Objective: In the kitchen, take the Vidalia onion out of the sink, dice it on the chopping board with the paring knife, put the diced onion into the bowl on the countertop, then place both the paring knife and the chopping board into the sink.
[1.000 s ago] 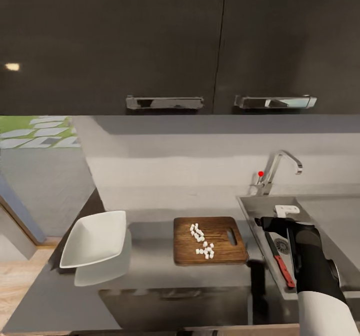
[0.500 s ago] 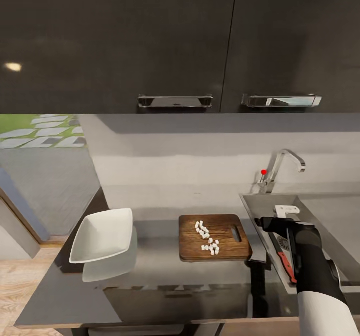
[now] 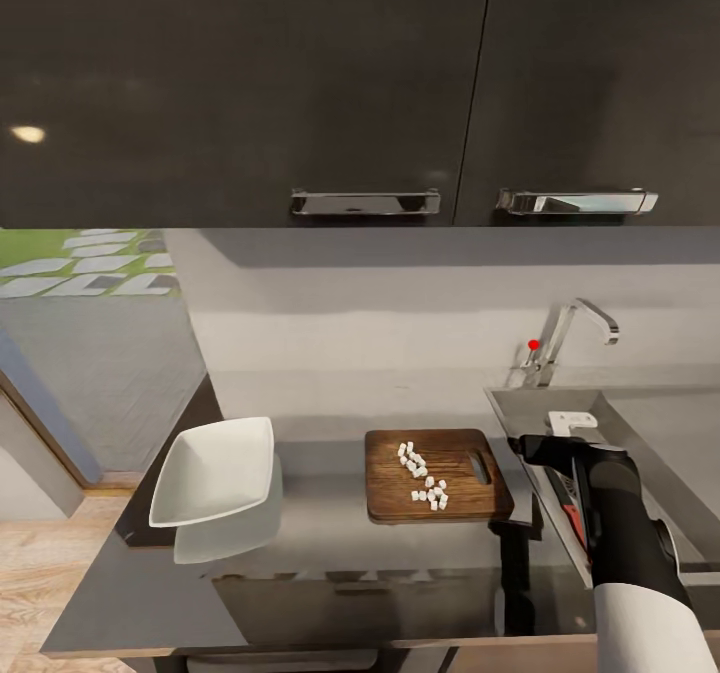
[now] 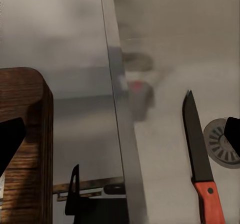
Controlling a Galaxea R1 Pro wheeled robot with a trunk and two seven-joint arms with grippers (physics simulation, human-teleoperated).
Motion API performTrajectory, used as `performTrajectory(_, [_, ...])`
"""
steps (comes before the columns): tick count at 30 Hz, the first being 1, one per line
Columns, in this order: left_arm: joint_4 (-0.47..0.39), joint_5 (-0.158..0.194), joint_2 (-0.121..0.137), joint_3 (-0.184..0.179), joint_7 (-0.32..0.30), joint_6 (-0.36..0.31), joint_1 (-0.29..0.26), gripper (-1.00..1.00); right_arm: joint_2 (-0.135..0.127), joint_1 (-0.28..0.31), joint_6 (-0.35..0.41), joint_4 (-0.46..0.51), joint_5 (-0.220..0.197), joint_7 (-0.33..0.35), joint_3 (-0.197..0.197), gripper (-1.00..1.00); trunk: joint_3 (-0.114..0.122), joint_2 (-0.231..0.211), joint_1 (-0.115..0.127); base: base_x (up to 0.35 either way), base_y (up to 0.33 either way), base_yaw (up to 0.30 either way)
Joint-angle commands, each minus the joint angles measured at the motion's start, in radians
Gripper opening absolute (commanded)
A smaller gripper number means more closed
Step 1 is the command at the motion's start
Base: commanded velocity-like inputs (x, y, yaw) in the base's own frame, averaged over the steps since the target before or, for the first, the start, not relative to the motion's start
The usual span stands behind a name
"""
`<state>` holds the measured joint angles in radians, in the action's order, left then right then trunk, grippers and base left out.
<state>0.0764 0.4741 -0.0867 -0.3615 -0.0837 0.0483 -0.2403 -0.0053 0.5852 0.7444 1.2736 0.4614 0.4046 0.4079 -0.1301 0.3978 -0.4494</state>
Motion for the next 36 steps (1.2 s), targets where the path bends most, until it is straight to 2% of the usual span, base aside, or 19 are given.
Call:
performTrajectory(1, [0.005,0.011,-0.001,-0.008,-0.007,0.005,-0.002,1.0,0.0,0.001,0.003,-0.002,0.011,0.01,0.001,1.0,-0.002,0.002,-0.001,0.0,0.0,0.0])
performTrajectory(4, [0.005,0.011,-0.001,-0.008,-0.007,0.005,-0.002,1.0,0.002,0.001,0.002,-0.007,0.01,0.01,0.0,1.0,-0.002,0.002,-0.001,0.0,0.0,0.0])
performTrajectory(9, [0.005,0.011,-0.001,-0.008,-0.006,0.005,-0.002,1.0,0.03,0.001,0.001,-0.012,0.013,0.009,0.0,1.0,-0.002,0.002,-0.001,0.0,0.0,0.0])
performTrajectory(15, [0.005,0.011,-0.001,-0.008,-0.007,0.005,-0.002,1.0,0.045,0.001,0.001,-0.029,0.014,0.008,-0.001,1.0,-0.002,0.002,-0.001,0.0,0.0,0.0])
performTrajectory(36, [0.005,0.011,0.001,-0.008,-0.006,0.005,-0.002,1.0,0.04,0.001,0.001,-0.097,0.023,0.008,-0.031,1.0,-0.002,0.002,-0.001,0.0,0.0,0.0])
